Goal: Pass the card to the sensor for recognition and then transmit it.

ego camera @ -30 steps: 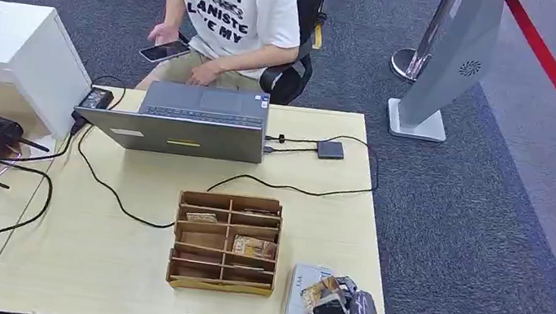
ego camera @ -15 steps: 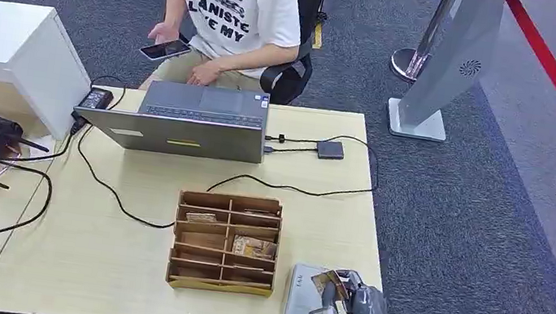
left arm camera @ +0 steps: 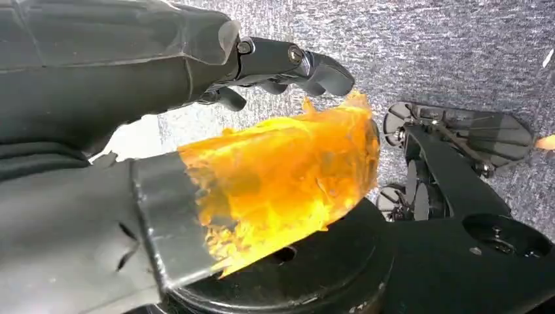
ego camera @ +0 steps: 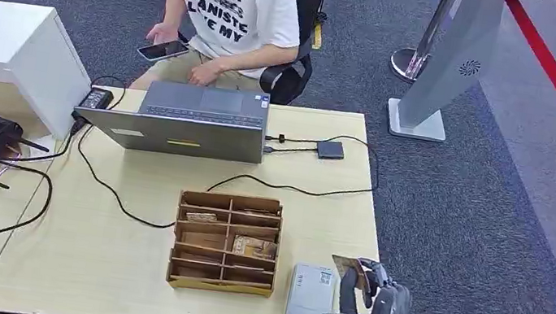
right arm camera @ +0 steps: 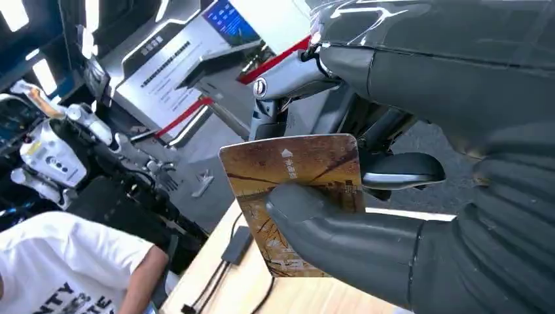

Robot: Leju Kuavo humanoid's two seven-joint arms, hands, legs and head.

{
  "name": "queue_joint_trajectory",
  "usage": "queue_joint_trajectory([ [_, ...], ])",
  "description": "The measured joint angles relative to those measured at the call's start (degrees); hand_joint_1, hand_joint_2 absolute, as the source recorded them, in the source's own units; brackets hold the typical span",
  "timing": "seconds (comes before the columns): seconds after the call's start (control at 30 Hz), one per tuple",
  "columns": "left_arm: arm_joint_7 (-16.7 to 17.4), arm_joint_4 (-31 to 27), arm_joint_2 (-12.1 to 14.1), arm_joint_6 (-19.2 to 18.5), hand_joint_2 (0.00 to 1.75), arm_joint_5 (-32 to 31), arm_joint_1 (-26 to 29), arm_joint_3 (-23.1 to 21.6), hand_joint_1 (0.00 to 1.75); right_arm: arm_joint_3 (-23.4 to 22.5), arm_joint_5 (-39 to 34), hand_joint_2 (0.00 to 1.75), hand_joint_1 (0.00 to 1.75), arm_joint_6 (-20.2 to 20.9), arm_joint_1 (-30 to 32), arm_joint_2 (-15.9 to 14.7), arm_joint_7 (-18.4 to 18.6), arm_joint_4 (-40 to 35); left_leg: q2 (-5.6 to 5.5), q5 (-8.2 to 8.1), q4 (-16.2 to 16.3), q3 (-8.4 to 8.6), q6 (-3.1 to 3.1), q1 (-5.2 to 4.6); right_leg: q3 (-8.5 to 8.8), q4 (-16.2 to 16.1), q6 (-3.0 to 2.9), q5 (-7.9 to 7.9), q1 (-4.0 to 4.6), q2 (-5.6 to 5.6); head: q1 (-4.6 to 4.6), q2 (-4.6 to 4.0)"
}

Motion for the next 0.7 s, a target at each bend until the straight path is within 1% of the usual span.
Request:
queue_joint_trajectory([
  [0.07, 0.00, 0.00, 0.00, -0.02, 0.00, -0.04, 0.00, 0.04, 0.00, -0.37, 0.09, 1.75, 1.75, 0.00, 0.06, 0.37, -0.28, -0.28, 0.00, 0.00, 0.00, 0.00, 0.00, 0.00, -0.01, 0.00, 0.00, 0.00, 0.00, 0.00, 0.00, 0.00],
  [0.23, -0.07, 0.00, 0.02, -0.50, 0.00, -0.65, -0.02, 0.07, 0.00, -0.96, 2.29, 1.75, 1.75, 0.00, -0.08, 1.20, -2.47, -1.70, 0.00, 0.00, 0.00, -0.01, -0.01, 0.01, -0.01, 0.01, 0.00, 0.00, 0.00, 0.00, 0.00, 0.00],
  [0.33, -0.18, 0.00, 0.02, -0.81, 0.00, -1.31, -0.04, 0.07, 0.00, -0.92, 4.60, 1.75, 1.75, 0.00, -1.25, 1.22, -2.23, -2.71, 0.01, 0.00, 0.00, -0.02, -0.01, 0.01, 0.00, 0.02, 0.00, 0.00, 0.01, 0.01, 0.00, 0.00],
  [0.43, -0.33, 0.00, 0.09, -1.11, 0.00, -2.27, -0.15, 0.04, 0.00, -0.06, 8.57, 1.75, 1.75, 0.00, -4.11, 1.16, -1.68, -3.50, 0.08, 0.01, 0.00, 0.02, 0.00, 0.01, 0.01, 0.02, -0.02, 0.02, 0.00, 0.05, 0.00, 0.00],
  [0.5, -0.48, 0.00, 0.13, -1.36, 0.00, -2.93, -0.34, 0.04, 0.00, 0.94, 11.20, 1.75, 1.75, 0.00, -6.43, 0.94, -0.70, -3.63, 0.09, 0.05, 0.00, 0.00, -0.03, 0.01, 0.01, 0.04, -0.02, 0.03, 0.00, 0.04, 0.00, 0.00],
  [0.57, -0.50, 0.00, 0.28, -1.75, 0.00, -3.83, -0.64, -0.07, 0.00, 2.56, 15.85, 1.75, 1.75, 0.00, -9.97, 0.22, 0.90, -3.61, 0.10, 0.06, 0.00, 0.02, -0.05, 0.01, 0.01, 0.04, -0.01, 0.07, 0.00, 0.08, 0.00, 0.00],
  [0.7, -0.55, 0.00, 0.59, -2.23, 0.00, -5.36, -0.85, -0.79, 0.00, 6.78, 22.34, 1.75, 1.75, 0.02, -17.42, -1.45, 5.97, -2.14, 0.12, 0.11, 0.00, 0.04, -0.07, 0.01, 0.01, 0.05, -0.01, 0.10, 0.00, 0.09, 0.00, 0.00],
])
